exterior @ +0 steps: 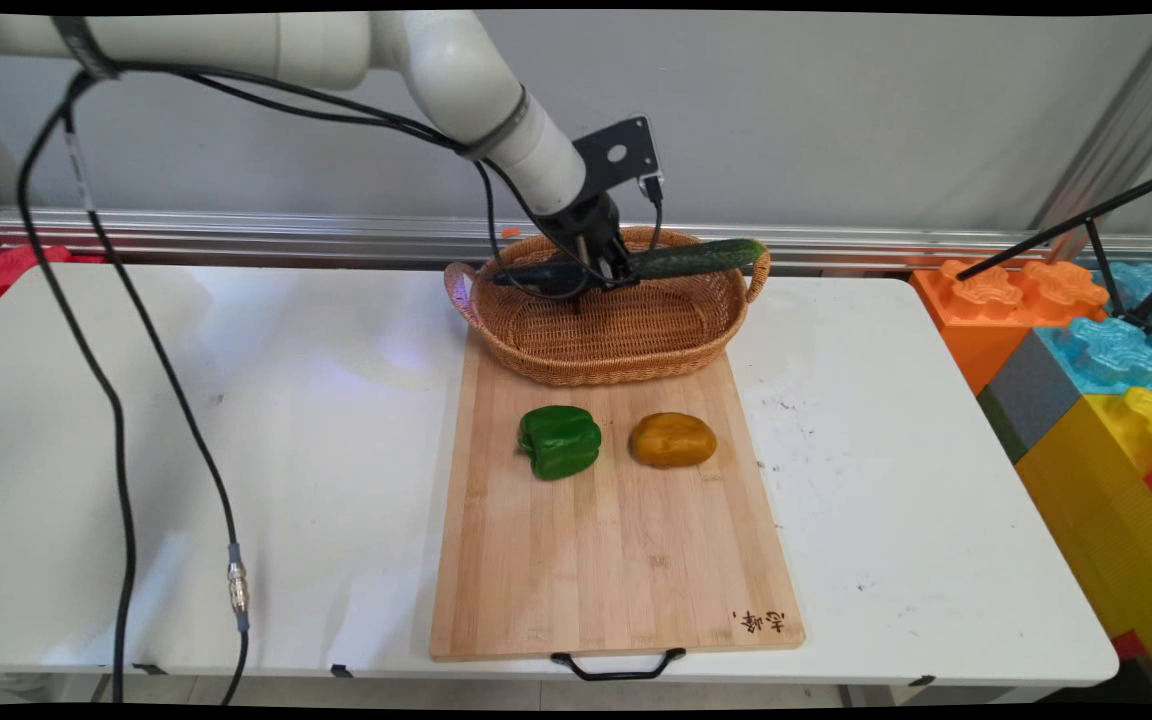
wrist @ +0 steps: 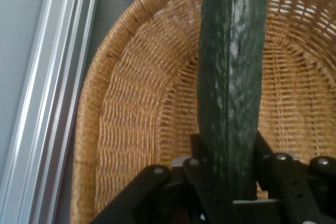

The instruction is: Place the picked object in the vegetable basket

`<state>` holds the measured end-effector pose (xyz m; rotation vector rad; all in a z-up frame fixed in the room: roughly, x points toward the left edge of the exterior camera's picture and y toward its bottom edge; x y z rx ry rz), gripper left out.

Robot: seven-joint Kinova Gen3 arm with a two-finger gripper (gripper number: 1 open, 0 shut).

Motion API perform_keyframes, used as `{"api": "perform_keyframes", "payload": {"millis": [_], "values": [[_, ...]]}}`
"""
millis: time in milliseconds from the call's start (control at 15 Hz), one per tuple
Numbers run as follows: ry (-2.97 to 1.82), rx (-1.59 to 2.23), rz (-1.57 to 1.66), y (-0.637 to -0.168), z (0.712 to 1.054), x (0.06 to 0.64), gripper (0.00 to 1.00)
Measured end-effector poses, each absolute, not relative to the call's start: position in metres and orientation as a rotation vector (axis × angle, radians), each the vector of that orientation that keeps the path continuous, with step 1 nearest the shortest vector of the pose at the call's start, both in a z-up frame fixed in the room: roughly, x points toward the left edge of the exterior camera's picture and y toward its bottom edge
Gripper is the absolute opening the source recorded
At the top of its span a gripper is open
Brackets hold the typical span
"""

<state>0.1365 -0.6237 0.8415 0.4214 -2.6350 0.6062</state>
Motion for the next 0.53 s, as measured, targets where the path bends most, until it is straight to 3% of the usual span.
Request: {"api": "perform_keyframes", "payload": {"millis": [133,200,533], "values": [[-2.632,0.407,0.608,-0.630,0.831,0.135,0.00],[-2.635,0.401,0.607,-0.631,0.827,0.135,1.00],[-2.634,0.444,0.577,-0.626,0.824,0.138,1.00]]}}
